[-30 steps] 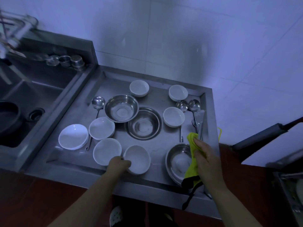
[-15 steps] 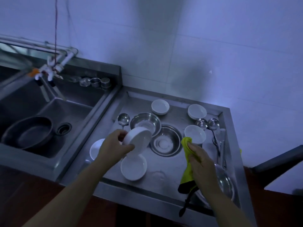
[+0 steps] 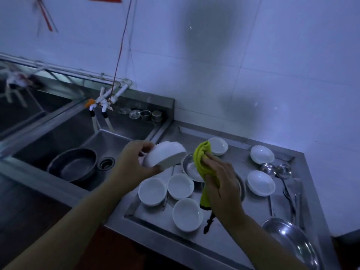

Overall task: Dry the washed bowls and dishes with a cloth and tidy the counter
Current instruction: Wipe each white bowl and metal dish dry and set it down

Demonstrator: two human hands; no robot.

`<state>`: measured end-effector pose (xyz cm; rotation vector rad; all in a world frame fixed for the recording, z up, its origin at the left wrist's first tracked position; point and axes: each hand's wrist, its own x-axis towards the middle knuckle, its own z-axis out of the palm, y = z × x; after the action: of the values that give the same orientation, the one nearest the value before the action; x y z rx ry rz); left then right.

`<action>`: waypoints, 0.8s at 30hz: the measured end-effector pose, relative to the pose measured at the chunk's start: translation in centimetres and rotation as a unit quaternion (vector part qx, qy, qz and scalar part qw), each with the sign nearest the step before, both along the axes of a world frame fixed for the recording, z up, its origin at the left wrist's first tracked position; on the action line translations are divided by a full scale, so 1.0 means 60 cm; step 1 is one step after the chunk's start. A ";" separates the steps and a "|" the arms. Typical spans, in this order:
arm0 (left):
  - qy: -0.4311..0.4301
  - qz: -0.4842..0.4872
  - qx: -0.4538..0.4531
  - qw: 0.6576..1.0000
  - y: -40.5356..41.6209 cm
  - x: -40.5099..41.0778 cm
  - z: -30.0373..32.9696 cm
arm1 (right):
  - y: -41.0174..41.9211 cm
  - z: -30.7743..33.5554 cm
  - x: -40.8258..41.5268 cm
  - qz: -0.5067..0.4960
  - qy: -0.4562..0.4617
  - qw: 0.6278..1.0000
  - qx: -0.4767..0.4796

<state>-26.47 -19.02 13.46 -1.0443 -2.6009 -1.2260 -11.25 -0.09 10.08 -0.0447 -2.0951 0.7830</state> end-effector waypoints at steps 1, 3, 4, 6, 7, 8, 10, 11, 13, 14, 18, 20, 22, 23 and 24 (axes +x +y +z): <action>-0.012 0.009 0.022 1.000 -0.002 -0.001 0.008 | -0.009 0.007 -0.012 0.018 0.027 0.999 0.023; -0.055 0.025 0.080 0.995 -0.002 0.001 0.025 | -0.026 0.023 -0.034 0.048 0.064 0.994 0.079; -0.077 0.029 0.106 0.991 0.000 0.003 0.034 | -0.033 0.031 -0.046 0.053 0.075 0.988 0.120; -0.097 0.025 0.140 0.985 0.003 0.007 0.047 | -0.041 0.046 -0.070 0.038 0.081 0.971 0.221; -0.099 0.019 0.153 0.983 0.004 0.010 0.054 | -0.042 0.053 -0.082 0.022 0.078 0.960 0.269; -0.099 0.014 0.163 0.981 0.004 0.013 0.059 | -0.041 0.061 -0.092 0.005 0.070 0.948 0.310; -0.101 0.017 0.179 0.978 0.005 0.015 0.067 | -0.040 0.072 -0.104 -0.021 0.040 0.926 0.374; -0.103 0.026 0.188 0.976 0.007 0.015 0.070 | -0.042 0.076 -0.105 -0.024 0.018 0.921 0.388; -0.106 0.046 0.210 0.971 0.013 0.015 0.074 | -0.054 0.078 -0.097 -0.006 -0.025 0.931 0.364; -0.105 0.053 0.219 0.969 0.017 0.015 0.075 | -0.066 0.076 -0.092 0.007 -0.039 0.942 0.333; -0.113 0.032 0.253 0.960 0.039 0.019 0.070 | -0.128 0.068 -0.085 0.038 -0.047 0.980 0.192; -0.115 0.007 0.274 0.955 0.044 0.018 0.071 | -0.143 0.062 -0.090 0.050 -0.041 0.985 0.161; -0.115 -0.020 0.267 0.956 0.043 0.014 0.075 | -0.132 0.057 -0.092 0.070 -0.049 0.977 0.196; -0.119 -0.031 0.252 0.960 0.040 0.011 0.077 | -0.114 0.056 -0.094 0.079 -0.054 0.964 0.248; -0.127 -0.037 0.234 0.963 0.038 0.008 0.079 | -0.090 0.054 -0.096 0.081 -0.051 0.944 0.315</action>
<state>-26.01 -16.76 18.18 -0.9434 -2.2567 -1.9812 -17.00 -5.51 13.35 0.4491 -2.3783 0.1720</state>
